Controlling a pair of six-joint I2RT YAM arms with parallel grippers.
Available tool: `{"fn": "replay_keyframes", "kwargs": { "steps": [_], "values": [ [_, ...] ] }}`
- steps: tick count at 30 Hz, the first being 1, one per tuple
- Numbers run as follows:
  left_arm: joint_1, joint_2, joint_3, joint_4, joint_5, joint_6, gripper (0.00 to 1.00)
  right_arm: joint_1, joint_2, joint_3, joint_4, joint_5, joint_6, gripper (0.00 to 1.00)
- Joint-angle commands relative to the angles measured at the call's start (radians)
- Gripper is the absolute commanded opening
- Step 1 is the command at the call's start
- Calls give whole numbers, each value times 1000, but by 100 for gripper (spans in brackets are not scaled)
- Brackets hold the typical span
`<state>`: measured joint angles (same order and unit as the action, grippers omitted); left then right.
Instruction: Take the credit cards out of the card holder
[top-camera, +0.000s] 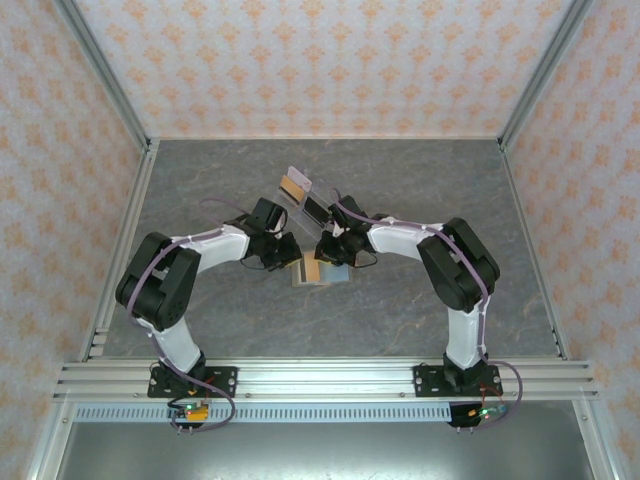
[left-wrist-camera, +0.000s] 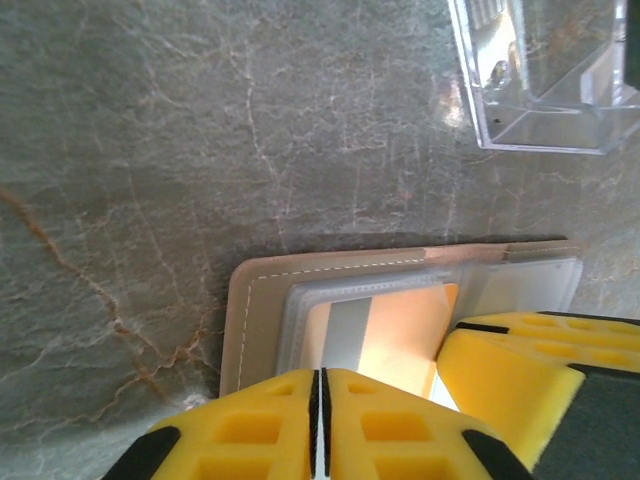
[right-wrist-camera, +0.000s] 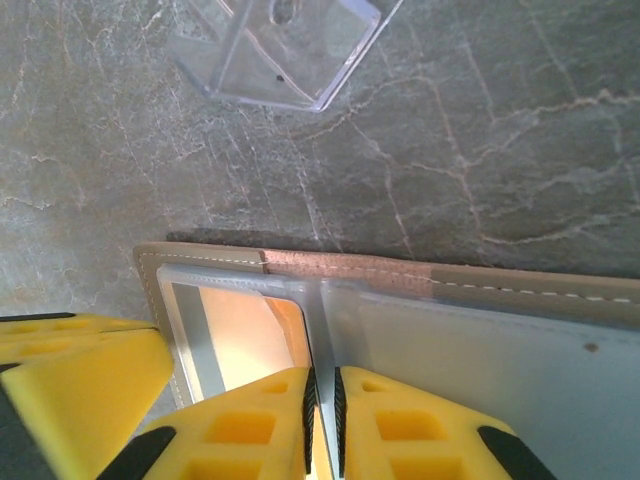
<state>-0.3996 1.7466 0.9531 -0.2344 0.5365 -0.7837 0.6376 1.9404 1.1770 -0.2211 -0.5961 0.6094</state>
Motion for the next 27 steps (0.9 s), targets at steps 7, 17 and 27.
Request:
{"fn": "replay_keyframes", "kwargs": {
  "steps": [7,17,27],
  "values": [
    [-8,28,-10,0,-33,29,4,-10,10,-42,67,-29,-3,16],
    [-8,32,-31,11,-37,38,2,-15,-1,-70,130,-71,4,16],
    [-8,35,-18,43,34,60,1,-15,-4,-80,173,-121,-5,15]
  ]
}}
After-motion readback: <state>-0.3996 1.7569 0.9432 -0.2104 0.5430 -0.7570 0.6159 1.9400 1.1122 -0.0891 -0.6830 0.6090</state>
